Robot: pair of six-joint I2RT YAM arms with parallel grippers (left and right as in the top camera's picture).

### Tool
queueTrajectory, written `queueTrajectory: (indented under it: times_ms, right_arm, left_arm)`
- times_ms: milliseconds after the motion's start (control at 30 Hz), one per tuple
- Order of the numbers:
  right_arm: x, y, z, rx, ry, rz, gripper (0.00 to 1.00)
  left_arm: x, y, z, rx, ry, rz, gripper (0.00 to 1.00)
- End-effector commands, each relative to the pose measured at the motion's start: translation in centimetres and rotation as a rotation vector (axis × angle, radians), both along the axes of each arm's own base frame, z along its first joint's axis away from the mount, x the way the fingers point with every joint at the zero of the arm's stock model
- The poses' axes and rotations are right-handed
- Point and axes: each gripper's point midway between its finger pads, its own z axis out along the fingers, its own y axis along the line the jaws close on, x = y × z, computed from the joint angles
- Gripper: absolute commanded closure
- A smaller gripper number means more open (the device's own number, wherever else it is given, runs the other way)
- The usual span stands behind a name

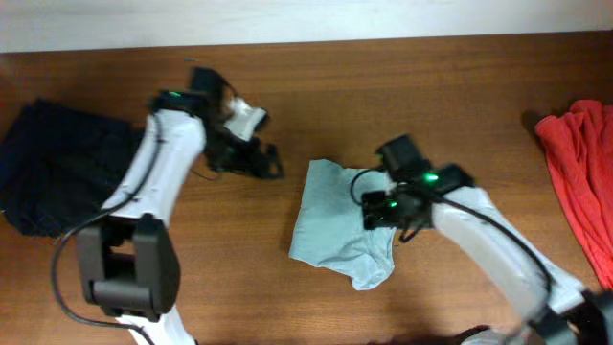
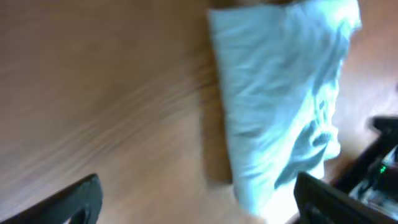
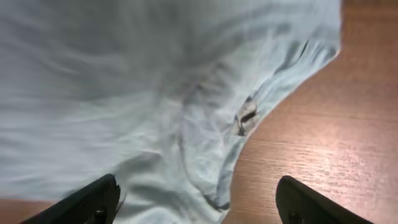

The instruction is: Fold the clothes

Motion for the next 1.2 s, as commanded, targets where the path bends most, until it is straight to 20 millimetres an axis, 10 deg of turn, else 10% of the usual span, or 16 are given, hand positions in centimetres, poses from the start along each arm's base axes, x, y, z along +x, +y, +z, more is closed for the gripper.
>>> queueTrajectory:
  times_ms: [0,467,667,767,967,1167]
  right_arm:
    - [0.4,-0.6,2.8,0.098,-0.061,-0.012,0.13]
    - [-0.1,-2.0,3.2,0.090,-0.047,-0.048,0.13]
    - [-0.1,-2.0,3.2,0.091,-0.049,-0.049,0.13]
    - [-0.1,-2.0,3.2,0.090,-0.048,-0.048,0.13]
    - [-0.1,-2.0,3.2,0.091,-0.048,-0.048,0.13]
    - [0.0,-2.0,3.2,0.091,-0.050,-0.049,0.13]
  left_arm:
    - [-2.3,-4.5,-3.2,-0.051,-0.004,-0.195,0.01]
    - [-8.9,-11.7,-10.5,-0.049,0.202,-0.422,0.01]
    - [-9.3,-14.3,-8.7,-0.230,0.219,-0.418,0.02]
    - [-8.6,-15.1,-8.3,-0.239,0.298,-0.259,0.28]
    - [-4.8,-16.1,-9.7,-0.140,0.279,0.039,0.23]
    - [-6.8,-18.3,-11.0,-0.117,0.276,-0.028,0.27]
